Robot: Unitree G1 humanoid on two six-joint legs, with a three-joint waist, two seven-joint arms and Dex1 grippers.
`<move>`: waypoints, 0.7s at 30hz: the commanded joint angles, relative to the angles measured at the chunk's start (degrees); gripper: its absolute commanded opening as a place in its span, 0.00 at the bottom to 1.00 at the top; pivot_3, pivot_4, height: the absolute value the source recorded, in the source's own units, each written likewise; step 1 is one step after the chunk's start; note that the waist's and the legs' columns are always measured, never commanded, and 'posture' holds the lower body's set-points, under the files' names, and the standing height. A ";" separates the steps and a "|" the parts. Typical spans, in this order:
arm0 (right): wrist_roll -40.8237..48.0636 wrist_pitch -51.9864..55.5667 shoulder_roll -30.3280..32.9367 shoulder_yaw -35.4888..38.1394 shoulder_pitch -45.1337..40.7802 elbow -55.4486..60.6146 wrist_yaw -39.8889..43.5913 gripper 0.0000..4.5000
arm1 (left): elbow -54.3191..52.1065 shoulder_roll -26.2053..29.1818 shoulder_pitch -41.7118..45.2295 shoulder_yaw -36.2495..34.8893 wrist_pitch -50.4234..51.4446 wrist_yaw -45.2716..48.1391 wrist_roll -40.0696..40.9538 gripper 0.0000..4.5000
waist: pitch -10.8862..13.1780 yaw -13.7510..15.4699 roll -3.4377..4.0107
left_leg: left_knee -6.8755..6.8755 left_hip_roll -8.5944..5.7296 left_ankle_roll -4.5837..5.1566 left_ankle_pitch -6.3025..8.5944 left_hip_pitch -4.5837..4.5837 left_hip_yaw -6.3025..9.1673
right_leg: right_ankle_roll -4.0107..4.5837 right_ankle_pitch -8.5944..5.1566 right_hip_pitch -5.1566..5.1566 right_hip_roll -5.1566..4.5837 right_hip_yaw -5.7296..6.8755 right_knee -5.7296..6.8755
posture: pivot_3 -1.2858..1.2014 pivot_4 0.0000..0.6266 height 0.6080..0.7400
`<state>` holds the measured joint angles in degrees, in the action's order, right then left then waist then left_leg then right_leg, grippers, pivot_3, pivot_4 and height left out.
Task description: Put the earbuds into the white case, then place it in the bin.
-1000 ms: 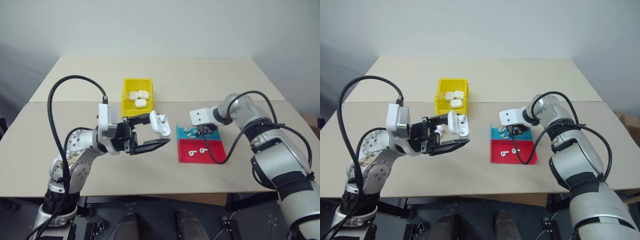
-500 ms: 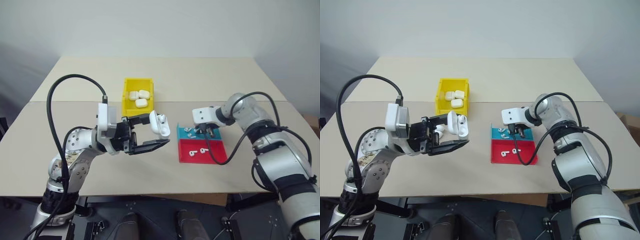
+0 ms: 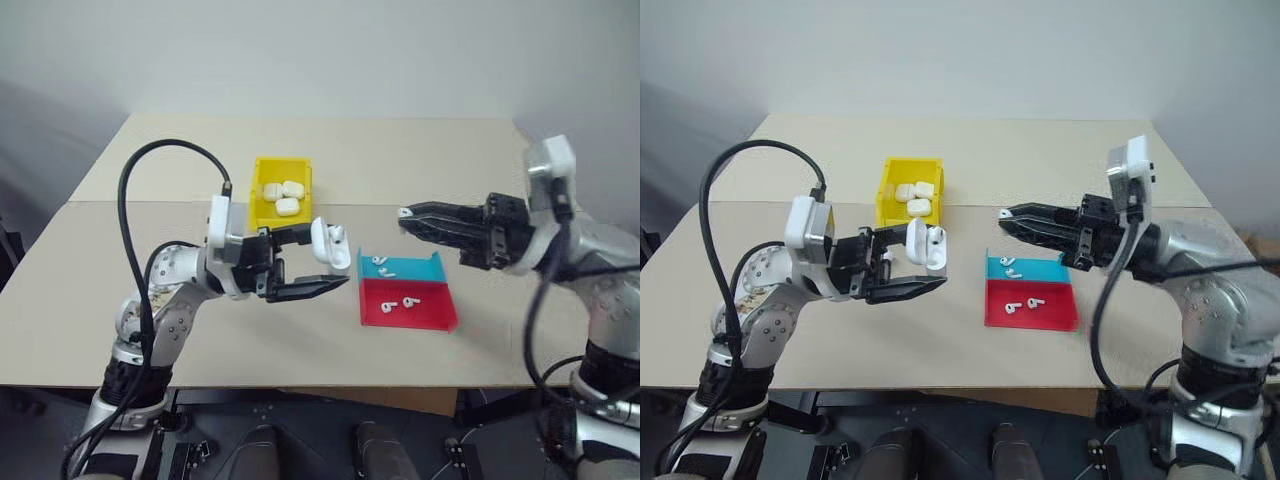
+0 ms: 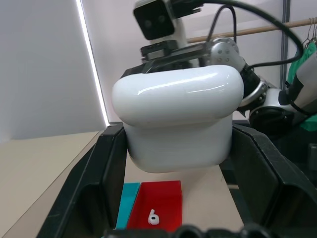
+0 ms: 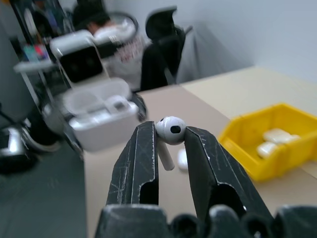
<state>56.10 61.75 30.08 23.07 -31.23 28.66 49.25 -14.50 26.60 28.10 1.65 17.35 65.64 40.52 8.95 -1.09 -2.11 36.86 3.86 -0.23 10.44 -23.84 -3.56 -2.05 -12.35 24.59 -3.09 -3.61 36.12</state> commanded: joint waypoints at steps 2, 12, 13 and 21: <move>17.52 1.73 -1.65 1.44 1.17 6.41 -14.52 0.14 | 0.32 -1.81 2.07 0.89 -1.11 0.57 -0.27 0.64 | 0.00 0.03 0.00 | 0.00 0.00 0.00 0.00 0.00 0.00 | 0.00 0.00 -0.06 -0.01 0.00 -0.06 | 0.52 0.24 1.00; 25.47 -2.76 0.34 -6.89 2.34 8.77 -25.61 0.14 | 2.63 -3.57 4.38 1.67 -1.18 2.39 -1.00 0.64 | 0.00 -0.03 0.00 | 0.00 -0.01 0.01 0.00 -0.02 0.02 | -0.02 -0.01 -0.09 -0.02 0.00 -0.14 | 0.52 0.24 1.00; 25.28 -3.14 0.83 -7.37 2.82 8.84 -25.63 0.14 | 2.74 -3.50 4.38 1.62 -1.21 2.52 -1.05 0.64 | 0.00 0.00 0.00 | 0.00 -0.01 0.01 0.00 -0.03 0.02 | -0.02 -0.01 -0.09 -0.02 0.01 -0.15 | 0.52 0.24 1.00; 23.75 -6.73 5.13 -9.47 6.29 10.28 -23.05 0.14 | 2.45 -3.16 4.09 1.18 -1.20 2.75 -1.30 0.64 | 0.00 0.03 -0.01 | -0.01 -0.02 0.01 0.00 -0.06 0.03 | -0.03 -0.02 -0.10 -0.04 0.02 -0.20 | 0.52 0.24 1.00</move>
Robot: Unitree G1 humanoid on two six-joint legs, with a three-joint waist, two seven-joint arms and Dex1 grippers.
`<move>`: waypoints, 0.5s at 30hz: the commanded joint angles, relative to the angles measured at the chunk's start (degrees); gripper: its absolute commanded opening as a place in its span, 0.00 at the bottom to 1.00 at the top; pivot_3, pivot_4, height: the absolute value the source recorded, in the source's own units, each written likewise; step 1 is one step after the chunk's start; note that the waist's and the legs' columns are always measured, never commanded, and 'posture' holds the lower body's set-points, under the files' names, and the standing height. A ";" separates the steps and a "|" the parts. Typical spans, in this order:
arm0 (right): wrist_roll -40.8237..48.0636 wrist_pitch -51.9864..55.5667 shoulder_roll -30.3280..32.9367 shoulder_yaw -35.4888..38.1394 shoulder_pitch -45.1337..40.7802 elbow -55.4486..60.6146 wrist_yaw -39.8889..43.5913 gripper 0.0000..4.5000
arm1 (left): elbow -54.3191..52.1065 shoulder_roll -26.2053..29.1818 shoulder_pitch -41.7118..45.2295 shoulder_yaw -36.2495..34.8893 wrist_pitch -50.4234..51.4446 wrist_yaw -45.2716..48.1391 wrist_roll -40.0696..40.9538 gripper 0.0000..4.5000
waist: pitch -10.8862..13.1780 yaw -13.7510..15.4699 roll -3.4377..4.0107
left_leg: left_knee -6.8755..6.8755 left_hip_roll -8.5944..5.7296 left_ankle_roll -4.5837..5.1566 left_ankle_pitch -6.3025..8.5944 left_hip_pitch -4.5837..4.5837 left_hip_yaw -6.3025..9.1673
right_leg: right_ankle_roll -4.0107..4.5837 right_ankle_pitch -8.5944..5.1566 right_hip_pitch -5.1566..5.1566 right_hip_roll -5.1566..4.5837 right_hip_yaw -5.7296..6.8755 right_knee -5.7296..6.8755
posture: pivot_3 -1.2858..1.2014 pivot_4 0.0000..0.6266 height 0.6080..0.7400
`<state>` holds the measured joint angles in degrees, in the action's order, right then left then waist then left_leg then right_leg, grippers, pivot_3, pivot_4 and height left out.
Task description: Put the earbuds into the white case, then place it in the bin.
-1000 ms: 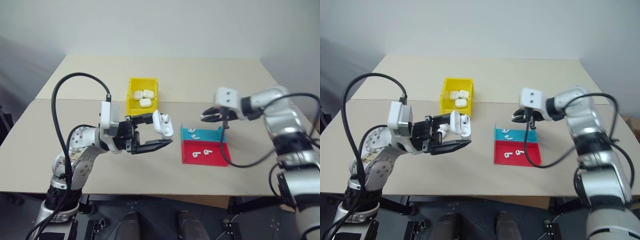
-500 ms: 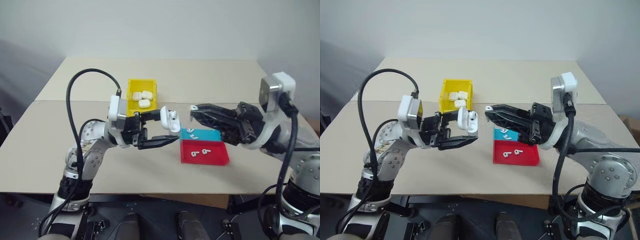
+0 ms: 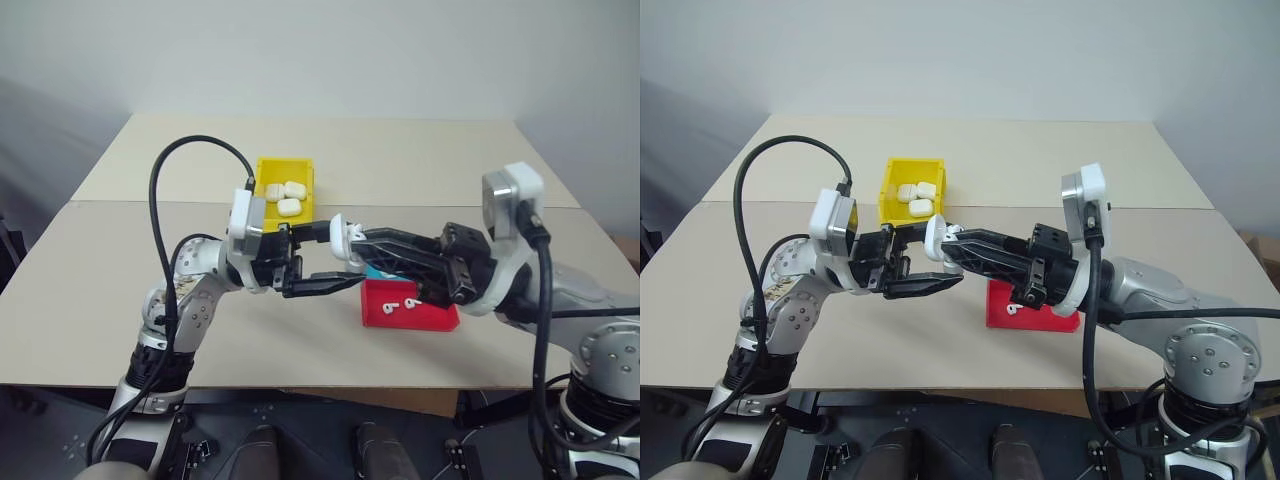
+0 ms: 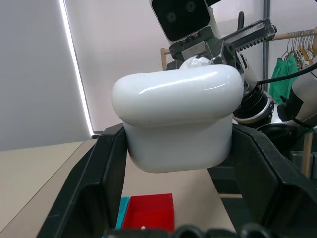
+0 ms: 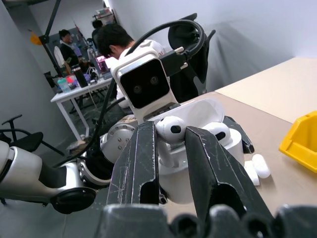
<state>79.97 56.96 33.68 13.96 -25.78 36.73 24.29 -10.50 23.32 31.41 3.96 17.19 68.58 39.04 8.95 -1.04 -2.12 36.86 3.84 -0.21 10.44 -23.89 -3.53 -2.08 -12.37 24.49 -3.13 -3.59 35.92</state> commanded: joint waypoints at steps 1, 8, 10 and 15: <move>-0.35 -2.39 1.91 -0.70 1.13 2.33 2.24 0.14 | -1.64 0.15 0.74 -1.18 -1.03 -0.19 0.18 0.64 | 0.00 -0.03 0.00 | 0.00 0.00 0.00 0.00 0.00 0.00 | 0.00 0.00 0.00 0.00 0.00 0.00 | 0.52 0.24 1.00; -2.75 -5.52 4.01 -2.18 2.07 2.58 3.60 0.66 | -1.85 0.21 0.39 -1.39 -1.12 -0.13 -0.01 0.64 | 0.00 0.02 0.00 | 0.00 0.01 0.00 0.00 0.00 0.01 | 0.00 -0.01 0.00 0.01 0.01 -0.02 | 0.52 0.24 1.00; -2.41 -6.14 5.03 -1.45 2.55 2.69 4.36 0.73 | -1.90 0.16 0.33 -1.33 -1.12 -0.16 -0.11 0.64 | 0.00 0.06 -0.01 | 0.00 0.00 0.00 0.00 0.00 0.00 | 0.00 -0.01 0.00 -0.01 0.01 -0.04 | 0.52 0.24 1.00; 0.41 -6.96 7.87 0.10 2.16 2.14 5.63 0.73 | -1.27 -0.04 0.53 -1.11 -1.31 -0.01 -0.44 0.64 | 0.01 0.14 -0.01 | 0.00 0.00 0.00 0.00 -0.04 0.00 | 0.00 -0.01 0.00 -0.02 0.03 -0.08 | 0.52 0.24 1.00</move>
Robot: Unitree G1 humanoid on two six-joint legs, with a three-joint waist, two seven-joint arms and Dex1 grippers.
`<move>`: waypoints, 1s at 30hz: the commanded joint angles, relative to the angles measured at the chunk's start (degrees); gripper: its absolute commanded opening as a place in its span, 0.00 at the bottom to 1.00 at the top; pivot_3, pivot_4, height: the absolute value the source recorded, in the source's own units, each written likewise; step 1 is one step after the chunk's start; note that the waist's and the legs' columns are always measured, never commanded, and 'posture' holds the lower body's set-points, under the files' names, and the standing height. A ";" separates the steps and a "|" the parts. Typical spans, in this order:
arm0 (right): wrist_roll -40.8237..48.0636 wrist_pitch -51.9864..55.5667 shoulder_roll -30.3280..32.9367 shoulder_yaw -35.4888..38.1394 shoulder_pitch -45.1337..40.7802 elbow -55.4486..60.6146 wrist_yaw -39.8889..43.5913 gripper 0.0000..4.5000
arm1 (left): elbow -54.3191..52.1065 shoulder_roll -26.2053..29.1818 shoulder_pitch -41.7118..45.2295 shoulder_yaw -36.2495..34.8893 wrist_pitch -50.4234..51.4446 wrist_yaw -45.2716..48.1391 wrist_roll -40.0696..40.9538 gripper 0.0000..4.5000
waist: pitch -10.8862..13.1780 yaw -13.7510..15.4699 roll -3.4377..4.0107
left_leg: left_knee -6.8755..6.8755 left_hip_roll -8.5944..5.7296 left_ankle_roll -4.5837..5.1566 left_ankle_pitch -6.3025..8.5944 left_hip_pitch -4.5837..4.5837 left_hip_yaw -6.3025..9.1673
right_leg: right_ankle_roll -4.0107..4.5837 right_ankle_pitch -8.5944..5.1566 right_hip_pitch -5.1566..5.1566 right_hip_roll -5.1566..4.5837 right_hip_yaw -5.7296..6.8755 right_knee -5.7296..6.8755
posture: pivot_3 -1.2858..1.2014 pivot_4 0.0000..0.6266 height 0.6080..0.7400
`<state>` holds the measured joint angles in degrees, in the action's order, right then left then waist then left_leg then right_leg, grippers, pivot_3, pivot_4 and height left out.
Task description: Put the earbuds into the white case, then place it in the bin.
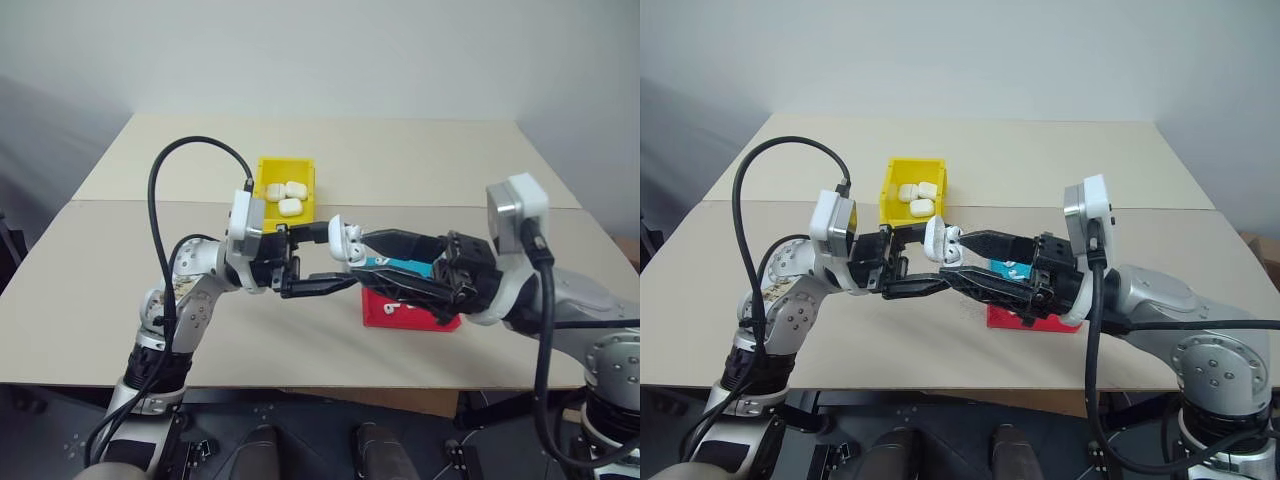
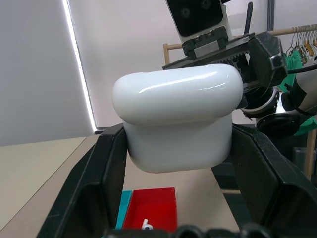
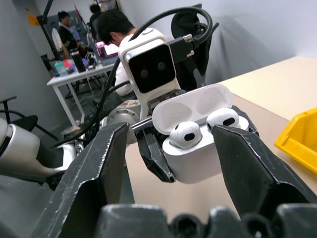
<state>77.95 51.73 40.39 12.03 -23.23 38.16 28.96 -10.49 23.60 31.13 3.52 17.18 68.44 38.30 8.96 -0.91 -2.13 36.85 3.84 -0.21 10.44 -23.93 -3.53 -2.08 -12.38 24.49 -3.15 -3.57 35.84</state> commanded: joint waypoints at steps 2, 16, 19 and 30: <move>3.27 -1.97 3.17 3.21 -2.50 0.03 2.01 0.73 | -0.21 -0.64 1.18 -0.37 -1.45 0.25 -0.12 0.64 | 0.00 -0.07 0.00 | 0.00 0.00 0.00 0.00 0.00 0.00 | 0.00 0.00 0.00 0.00 0.00 0.00 | 0.52 0.24 1.00; -28.95 -4.81 13.28 -18.79 -27.23 -8.37 16.44 0.01 | 9.33 -6.66 4.33 5.67 -6.74 -1.85 -10.19 0.64 | -0.01 -0.15 0.03 | -0.01 0.00 0.00 0.00 -0.35 0.00 | 0.02 0.02 0.40 0.00 0.02 -0.02 | 0.52 0.24 1.00; -35.45 -3.87 12.92 -24.90 -33.19 -10.48 19.34 0.01 | 9.98 -7.71 4.75 6.10 -7.88 -2.84 -11.81 0.64 | -0.02 -0.05 0.04 | -0.03 0.01 0.01 0.00 -0.51 -0.08 | 0.06 0.04 0.66 0.03 -0.09 0.06 | 0.52 0.24 1.00; -49.28 -8.02 16.99 -31.24 -34.15 -10.92 32.21 0.01 | 8.02 -7.41 3.40 4.36 -8.20 -4.46 -12.06 0.64 | -0.02 0.34 0.04 | -0.04 -0.02 0.05 0.03 -0.70 -0.04 | 0.15 0.20 0.75 -0.02 0.05 0.04 | 0.52 0.24 1.00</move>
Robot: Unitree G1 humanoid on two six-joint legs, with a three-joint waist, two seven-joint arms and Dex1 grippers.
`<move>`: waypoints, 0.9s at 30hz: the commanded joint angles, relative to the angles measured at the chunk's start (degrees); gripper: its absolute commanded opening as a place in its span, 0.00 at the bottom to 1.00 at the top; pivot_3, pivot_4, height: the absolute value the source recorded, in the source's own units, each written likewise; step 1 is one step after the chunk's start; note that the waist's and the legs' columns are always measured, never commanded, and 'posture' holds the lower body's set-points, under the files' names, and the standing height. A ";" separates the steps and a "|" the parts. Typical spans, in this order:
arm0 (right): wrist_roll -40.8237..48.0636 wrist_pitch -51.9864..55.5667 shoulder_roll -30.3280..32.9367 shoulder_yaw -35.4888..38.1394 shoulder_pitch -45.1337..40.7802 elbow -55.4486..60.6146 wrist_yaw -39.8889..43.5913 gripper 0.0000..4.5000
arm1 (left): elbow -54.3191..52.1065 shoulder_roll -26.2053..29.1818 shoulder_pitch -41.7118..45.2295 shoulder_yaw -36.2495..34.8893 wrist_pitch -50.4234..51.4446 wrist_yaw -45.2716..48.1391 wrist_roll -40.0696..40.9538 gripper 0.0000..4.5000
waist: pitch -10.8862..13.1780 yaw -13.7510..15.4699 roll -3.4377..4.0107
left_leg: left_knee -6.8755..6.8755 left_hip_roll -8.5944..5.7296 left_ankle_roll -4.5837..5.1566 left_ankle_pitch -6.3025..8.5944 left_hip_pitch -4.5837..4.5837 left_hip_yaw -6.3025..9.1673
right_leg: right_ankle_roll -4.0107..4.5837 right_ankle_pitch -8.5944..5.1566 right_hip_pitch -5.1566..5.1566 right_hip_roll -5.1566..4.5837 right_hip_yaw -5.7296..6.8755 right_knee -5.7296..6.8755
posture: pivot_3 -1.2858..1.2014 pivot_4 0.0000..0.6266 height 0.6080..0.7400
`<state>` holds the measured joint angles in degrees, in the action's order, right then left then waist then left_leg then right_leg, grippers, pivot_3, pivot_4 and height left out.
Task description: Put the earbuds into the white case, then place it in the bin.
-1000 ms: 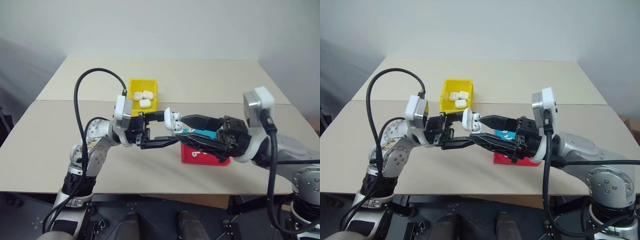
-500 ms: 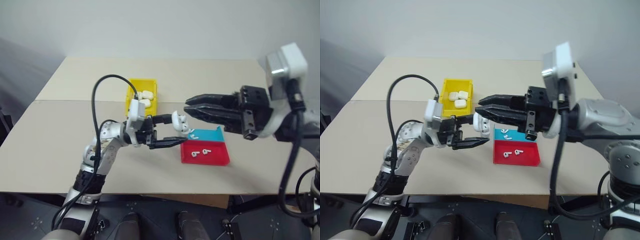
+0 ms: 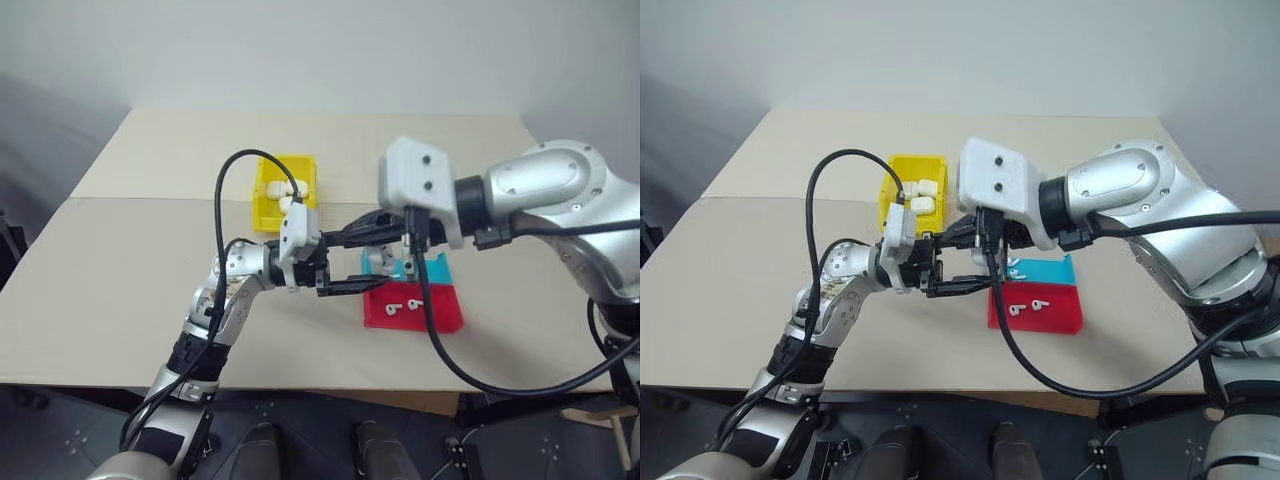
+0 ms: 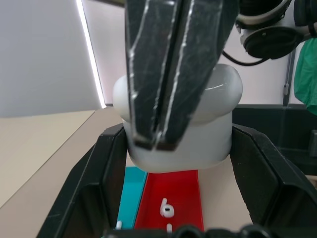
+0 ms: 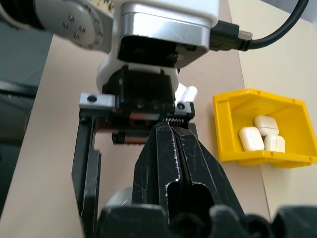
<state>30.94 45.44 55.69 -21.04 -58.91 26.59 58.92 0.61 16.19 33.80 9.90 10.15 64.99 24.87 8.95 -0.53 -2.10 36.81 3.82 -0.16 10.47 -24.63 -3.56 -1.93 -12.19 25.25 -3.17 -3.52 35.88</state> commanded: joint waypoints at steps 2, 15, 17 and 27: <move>-2.26 -1.49 1.90 3.68 2.41 0.49 2.52 0.01 | -3.70 0.34 0.36 -2.26 -0.95 -1.38 1.47 0.64 | 0.00 -0.17 0.01 | 0.03 -0.03 0.00 0.00 0.00 -0.03 | -0.01 -0.01 0.01 -0.02 -0.04 0.02 | 0.52 0.24 1.00; 15.92 11.64 -10.38 35.49 20.19 4.45 -17.35 0.01 | -7.11 -3.37 -0.40 -8.05 -0.36 -22.97 -4.49 0.64 | 0.00 0.32 0.00 | 0.09 -0.03 0.01 -0.01 0.19 0.05 | -0.25 0.19 -0.23 -0.02 0.01 0.10 | 0.52 0.24 1.00; 17.42 12.45 -12.09 37.37 24.74 7.11 -20.62 0.01 | -6.00 -4.32 0.78 -9.79 0.26 -30.54 -8.08 0.64 | 0.00 0.34 0.00 | 0.09 -0.06 0.01 -0.01 0.18 0.04 | -0.28 0.21 -0.24 -0.03 -0.02 0.08 | 0.52 0.24 1.00; 17.52 14.68 -15.68 32.03 29.81 12.26 -32.00 0.01 | 24.27 -6.03 19.46 -12.25 0.11 -62.57 -26.17 0.64 | 0.01 -0.17 -0.01 | 0.08 -0.10 0.12 -0.09 0.31 0.12 | -0.58 0.10 -0.31 0.03 -0.02 0.14 | 0.52 0.24 1.00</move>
<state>49.61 59.77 39.17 11.84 -28.28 37.15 28.13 21.40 10.62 50.74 -2.44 12.18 6.55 1.04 8.96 -0.70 -2.11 36.89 3.72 -0.04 10.38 -24.34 -3.45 -2.51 -12.08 24.95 -3.15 -3.53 35.98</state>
